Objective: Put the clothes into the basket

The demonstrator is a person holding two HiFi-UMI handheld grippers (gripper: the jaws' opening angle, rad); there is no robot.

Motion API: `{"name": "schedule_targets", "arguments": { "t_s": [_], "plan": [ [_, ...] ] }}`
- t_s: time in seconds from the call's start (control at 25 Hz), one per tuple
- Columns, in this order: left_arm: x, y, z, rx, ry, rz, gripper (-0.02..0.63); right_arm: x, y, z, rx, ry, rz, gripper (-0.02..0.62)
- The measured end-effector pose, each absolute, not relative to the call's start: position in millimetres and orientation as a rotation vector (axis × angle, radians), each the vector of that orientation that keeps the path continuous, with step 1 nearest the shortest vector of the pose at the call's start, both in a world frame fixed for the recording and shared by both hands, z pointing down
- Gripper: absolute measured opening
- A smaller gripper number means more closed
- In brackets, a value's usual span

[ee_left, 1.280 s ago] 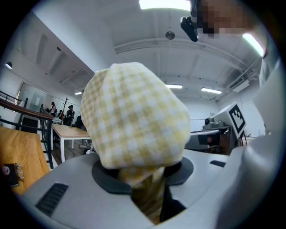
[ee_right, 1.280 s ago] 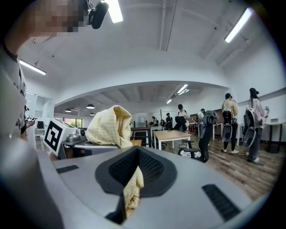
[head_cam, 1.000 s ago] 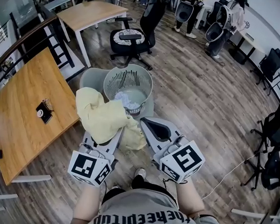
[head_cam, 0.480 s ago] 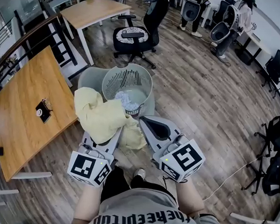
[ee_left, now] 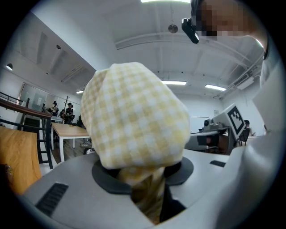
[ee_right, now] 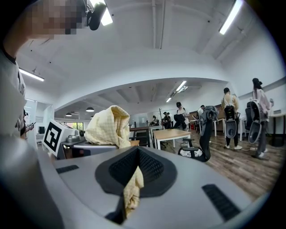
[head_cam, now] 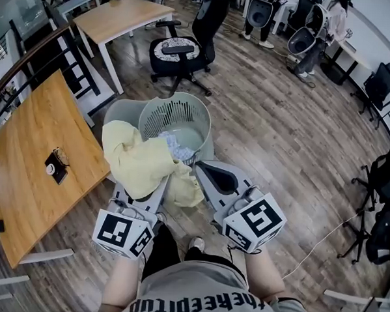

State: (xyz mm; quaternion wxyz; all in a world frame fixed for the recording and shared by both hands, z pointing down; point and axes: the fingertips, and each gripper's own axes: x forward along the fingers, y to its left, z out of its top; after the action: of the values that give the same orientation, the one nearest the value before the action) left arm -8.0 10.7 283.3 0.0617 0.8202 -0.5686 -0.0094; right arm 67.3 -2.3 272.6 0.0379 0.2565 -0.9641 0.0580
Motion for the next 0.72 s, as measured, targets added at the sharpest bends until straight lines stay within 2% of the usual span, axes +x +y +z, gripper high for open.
{"name": "schedule_targets", "arguments": {
  "t_s": [0.72],
  "plan": [
    [-82, -60, 282, 2.564, -1.582, 0.004, 0.161, -12, -65, 276, 0.914, -2.920, 0.229, 0.008]
  ]
}}
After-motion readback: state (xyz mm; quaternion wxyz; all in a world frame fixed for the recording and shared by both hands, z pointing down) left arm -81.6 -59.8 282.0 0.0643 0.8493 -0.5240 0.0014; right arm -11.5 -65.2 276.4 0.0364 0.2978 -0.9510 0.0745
